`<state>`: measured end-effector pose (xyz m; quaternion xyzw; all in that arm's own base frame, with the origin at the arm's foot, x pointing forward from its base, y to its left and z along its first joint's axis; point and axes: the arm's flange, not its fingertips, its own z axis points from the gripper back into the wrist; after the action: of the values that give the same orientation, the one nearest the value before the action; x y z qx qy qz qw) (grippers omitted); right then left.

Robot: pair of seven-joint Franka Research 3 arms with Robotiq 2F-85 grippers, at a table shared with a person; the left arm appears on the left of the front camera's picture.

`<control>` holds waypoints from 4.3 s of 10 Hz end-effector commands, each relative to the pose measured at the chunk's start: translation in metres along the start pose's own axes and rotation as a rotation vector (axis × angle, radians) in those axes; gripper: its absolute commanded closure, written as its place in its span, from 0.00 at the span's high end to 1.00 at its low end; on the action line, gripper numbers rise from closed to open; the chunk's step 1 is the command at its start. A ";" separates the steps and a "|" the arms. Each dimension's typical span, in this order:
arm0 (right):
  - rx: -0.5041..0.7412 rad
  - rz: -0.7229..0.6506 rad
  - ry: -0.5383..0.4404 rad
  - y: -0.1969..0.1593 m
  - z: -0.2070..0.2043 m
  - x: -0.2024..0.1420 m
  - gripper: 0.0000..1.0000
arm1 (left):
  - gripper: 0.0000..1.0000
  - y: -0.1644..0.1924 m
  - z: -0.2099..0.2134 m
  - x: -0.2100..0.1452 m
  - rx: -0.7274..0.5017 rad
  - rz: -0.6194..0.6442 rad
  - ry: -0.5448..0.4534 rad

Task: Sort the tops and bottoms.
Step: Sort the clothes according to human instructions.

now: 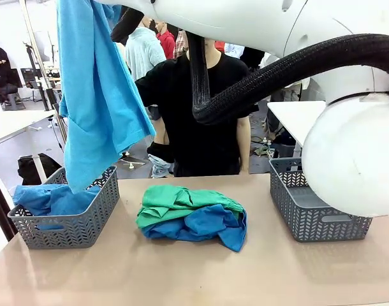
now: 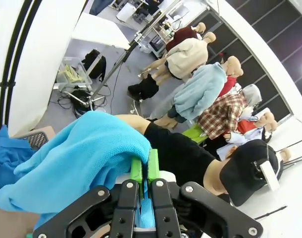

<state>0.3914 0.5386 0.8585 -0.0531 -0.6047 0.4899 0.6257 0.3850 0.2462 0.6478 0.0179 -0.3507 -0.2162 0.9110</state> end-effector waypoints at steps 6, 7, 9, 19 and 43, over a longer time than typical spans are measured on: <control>0.181 -0.218 -0.204 -0.001 -0.174 0.092 0.00 | 1.00 0.000 0.001 0.001 -0.004 0.002 0.007; 0.232 -0.281 -0.233 0.008 -0.208 0.103 0.00 | 1.00 0.000 0.001 0.001 -0.004 0.002 0.007; 0.351 -0.322 -0.267 0.041 -0.274 0.114 0.00 | 1.00 0.000 0.001 0.001 -0.004 0.002 0.007; 0.434 -0.368 -0.146 0.155 -0.164 -0.083 0.00 | 1.00 0.000 0.001 0.001 -0.004 0.002 0.007; 0.676 -0.389 0.383 0.210 -0.232 -0.183 1.00 | 1.00 0.000 0.001 0.001 -0.004 0.002 0.007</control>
<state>0.5034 0.6442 0.5280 0.1770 -0.2807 0.5159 0.7898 0.3853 0.2462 0.6476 0.0178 -0.3504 -0.2162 0.9111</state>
